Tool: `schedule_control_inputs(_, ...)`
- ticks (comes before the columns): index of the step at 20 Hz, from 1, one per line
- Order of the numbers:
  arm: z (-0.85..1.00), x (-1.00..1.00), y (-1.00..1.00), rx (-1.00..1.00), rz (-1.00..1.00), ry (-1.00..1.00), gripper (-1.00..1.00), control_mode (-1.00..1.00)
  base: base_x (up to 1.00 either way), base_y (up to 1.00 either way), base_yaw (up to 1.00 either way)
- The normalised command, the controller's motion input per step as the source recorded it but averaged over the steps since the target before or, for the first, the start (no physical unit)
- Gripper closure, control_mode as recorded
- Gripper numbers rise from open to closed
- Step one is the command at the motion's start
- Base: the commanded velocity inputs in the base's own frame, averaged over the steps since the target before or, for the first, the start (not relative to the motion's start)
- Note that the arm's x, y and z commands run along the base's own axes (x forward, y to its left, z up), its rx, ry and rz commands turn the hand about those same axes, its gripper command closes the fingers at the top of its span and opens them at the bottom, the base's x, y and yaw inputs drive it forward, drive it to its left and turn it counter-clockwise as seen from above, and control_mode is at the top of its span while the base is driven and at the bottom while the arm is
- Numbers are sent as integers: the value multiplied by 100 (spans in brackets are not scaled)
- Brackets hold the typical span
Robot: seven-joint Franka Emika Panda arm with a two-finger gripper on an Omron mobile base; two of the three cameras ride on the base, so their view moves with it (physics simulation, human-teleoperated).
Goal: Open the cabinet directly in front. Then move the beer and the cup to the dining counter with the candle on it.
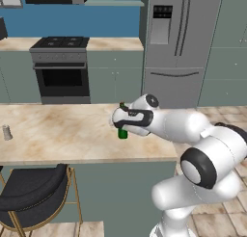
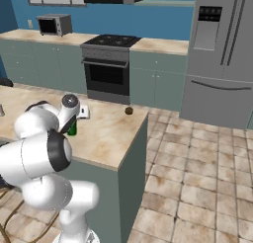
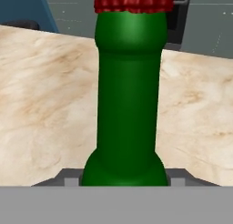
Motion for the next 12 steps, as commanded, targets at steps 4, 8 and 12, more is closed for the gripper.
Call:
schedule_control_inputs(4,-21,2,5,0,0,2,100,-100,0,0,0)
schedule_control_inputs(8,-24,3,5,0,0,1,100,-100,0,0,0)
schedule_control_inputs(12,-22,3,6,0,0,0,100,-100,0,0,0)
